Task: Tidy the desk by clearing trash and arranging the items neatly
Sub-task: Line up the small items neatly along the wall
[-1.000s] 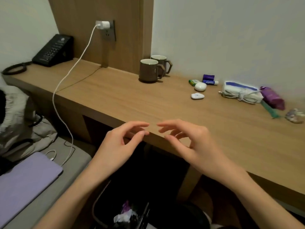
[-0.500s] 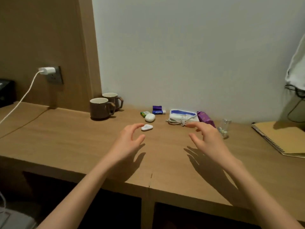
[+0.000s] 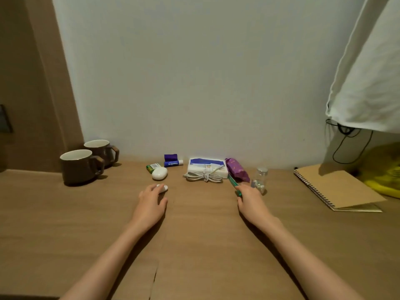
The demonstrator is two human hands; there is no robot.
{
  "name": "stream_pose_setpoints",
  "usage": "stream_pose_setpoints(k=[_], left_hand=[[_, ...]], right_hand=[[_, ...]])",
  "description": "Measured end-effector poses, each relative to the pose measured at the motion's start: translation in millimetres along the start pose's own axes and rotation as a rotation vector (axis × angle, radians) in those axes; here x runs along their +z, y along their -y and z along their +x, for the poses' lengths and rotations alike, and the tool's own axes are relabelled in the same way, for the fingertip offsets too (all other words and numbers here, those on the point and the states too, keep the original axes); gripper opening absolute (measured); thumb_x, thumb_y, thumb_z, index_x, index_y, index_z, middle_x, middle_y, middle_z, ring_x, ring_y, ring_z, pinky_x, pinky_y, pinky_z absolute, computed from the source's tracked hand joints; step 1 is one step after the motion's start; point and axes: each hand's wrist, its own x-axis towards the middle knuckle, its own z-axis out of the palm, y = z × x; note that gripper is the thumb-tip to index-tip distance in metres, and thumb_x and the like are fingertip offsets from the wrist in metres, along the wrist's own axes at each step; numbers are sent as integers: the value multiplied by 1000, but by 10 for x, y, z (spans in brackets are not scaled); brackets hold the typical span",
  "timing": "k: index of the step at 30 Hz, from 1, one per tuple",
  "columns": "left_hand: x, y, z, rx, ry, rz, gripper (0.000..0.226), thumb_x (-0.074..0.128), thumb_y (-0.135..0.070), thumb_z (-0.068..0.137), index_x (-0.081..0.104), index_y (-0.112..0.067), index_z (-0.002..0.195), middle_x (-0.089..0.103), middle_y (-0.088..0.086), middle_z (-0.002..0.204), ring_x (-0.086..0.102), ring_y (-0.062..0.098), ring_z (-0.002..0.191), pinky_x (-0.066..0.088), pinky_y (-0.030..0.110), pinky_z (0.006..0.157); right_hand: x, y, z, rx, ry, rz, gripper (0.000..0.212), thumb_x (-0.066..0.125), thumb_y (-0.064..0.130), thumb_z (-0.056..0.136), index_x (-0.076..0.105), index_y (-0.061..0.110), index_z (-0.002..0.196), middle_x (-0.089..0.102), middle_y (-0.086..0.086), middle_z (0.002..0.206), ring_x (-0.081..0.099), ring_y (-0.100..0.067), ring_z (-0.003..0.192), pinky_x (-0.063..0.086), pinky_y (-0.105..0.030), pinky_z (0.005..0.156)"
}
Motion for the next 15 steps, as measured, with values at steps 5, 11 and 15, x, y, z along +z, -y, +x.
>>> stream_pose_setpoints(k=[5,11,15], left_hand=[[101,-59,91,58,-32,15,40,51,-20,93,50,-20,134,45,3,139,35,23,127,31,32,105],[237,-153,256,56,-20,36,40,50,-21,95,49,-20,135,43,3,141,34,25,127,34,33,103],[321,-208,339,44,-43,50,40,48,-22,95,49,-21,135,44,4,140,35,25,127,34,34,104]], right_hand=[[77,-24,140,-12,-61,-15,25,58,7,88,67,8,111,65,-9,115,56,-25,109,43,-33,91],[193,9,279,0,-117,25,24,61,17,90,66,11,113,67,-7,111,58,-26,105,46,-35,87],[249,12,369,34,-157,52,26,62,20,90,62,13,115,67,-10,104,57,-27,102,47,-36,79]])
